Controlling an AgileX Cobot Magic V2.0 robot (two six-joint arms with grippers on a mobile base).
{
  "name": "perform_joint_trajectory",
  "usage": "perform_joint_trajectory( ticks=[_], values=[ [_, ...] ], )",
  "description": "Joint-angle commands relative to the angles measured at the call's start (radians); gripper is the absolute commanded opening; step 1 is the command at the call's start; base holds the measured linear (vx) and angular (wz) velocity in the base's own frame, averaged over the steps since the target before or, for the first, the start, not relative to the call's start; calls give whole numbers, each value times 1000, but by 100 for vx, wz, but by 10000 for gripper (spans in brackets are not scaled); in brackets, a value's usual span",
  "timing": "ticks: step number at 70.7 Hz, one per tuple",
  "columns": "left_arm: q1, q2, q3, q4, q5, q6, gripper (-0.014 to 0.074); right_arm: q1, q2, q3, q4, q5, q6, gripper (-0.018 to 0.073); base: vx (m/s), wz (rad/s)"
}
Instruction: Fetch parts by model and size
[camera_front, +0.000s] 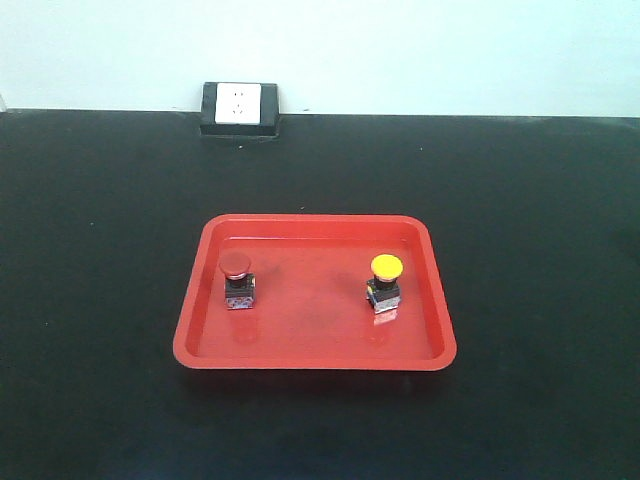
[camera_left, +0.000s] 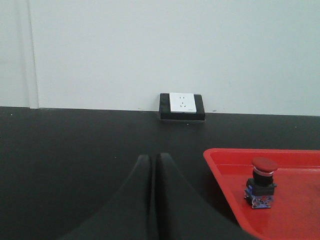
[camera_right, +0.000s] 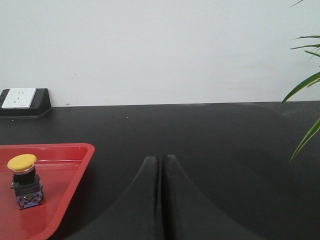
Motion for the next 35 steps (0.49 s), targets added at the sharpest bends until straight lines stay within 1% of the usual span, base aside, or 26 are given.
perform_joint_trajectory(
  ticks=[1,12,35],
  values=[
    [3,8,4,0,-77,-9,-7,-7,-7,8,-13,-81,-1,-10,0,0],
    [3,8,4,0,-77,-9,-7,-7,-7,8,7,-81,0,-10,0,0],
    [3,8,4,0,-77,-9,-7,-7,-7,7,6,-80,0,-10,0,0]
  ],
)
